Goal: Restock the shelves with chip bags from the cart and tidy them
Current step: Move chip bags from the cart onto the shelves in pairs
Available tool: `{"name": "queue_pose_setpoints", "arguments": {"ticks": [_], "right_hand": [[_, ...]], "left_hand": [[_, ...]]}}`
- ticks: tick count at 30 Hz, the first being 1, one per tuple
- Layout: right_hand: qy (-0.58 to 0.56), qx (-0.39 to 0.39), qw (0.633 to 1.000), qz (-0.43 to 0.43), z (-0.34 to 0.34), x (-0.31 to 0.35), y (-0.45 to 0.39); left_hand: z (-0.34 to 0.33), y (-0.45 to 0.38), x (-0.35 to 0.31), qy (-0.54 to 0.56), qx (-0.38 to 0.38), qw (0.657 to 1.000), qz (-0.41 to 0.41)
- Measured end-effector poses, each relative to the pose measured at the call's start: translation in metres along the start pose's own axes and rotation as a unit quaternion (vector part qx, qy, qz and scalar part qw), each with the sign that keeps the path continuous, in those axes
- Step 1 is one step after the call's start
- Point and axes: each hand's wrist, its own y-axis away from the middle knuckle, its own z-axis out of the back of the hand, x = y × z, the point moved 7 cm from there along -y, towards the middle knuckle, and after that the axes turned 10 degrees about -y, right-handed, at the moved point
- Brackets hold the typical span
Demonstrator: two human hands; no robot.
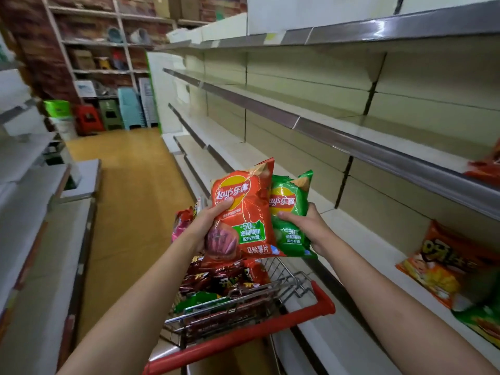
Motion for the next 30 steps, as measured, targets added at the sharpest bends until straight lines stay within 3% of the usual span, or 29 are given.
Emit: {"name": "queue_pose_setpoints", "arguments": {"ticks": [16, 30], "right_hand": [[0.026, -0.082, 0.996, 0.016, -0.073, 0.028, 0.039], [0.013, -0.255, 0.964, 0.075, -0.010, 0.062, 0.149]], "left_hand": [[0.070, 0.029, -0.040, -0.034, 0.053, 0.996, -0.056], [-0.009, 0.049, -0.072, -0.055, 0.180, 0.977, -0.101]]}}
